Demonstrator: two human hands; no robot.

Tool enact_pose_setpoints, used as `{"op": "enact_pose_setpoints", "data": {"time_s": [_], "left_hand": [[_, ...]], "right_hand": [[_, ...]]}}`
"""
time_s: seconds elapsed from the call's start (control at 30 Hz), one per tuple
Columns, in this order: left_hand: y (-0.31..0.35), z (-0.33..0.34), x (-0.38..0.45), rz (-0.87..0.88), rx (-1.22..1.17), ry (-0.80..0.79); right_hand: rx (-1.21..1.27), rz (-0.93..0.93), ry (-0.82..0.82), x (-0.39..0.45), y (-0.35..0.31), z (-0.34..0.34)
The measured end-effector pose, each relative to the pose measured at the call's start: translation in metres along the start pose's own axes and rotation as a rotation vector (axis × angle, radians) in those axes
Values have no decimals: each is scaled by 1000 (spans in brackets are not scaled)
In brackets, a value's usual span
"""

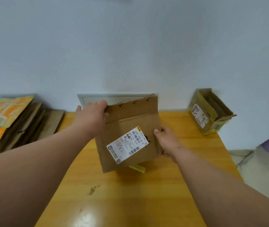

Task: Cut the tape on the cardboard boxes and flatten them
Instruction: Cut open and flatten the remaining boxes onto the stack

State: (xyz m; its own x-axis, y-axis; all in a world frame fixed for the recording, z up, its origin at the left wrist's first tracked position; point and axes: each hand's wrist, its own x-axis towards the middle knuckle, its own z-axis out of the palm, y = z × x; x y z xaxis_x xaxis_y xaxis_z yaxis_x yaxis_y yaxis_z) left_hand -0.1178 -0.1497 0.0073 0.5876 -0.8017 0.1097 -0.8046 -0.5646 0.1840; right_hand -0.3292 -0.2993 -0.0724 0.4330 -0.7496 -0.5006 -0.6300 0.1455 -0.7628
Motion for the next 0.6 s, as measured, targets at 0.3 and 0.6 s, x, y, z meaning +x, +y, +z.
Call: {"op": "enact_pose_setpoints", "data": {"time_s": [0.3, 0.6], "left_hand": [[-91, 8, -38, -147, -37, -25], [-93, 77, -86, -91, 128, -672]], "right_hand": [[-185, 86, -143, -30, -4, 100], [-406, -50, -200, -6, -5, 135]]}}
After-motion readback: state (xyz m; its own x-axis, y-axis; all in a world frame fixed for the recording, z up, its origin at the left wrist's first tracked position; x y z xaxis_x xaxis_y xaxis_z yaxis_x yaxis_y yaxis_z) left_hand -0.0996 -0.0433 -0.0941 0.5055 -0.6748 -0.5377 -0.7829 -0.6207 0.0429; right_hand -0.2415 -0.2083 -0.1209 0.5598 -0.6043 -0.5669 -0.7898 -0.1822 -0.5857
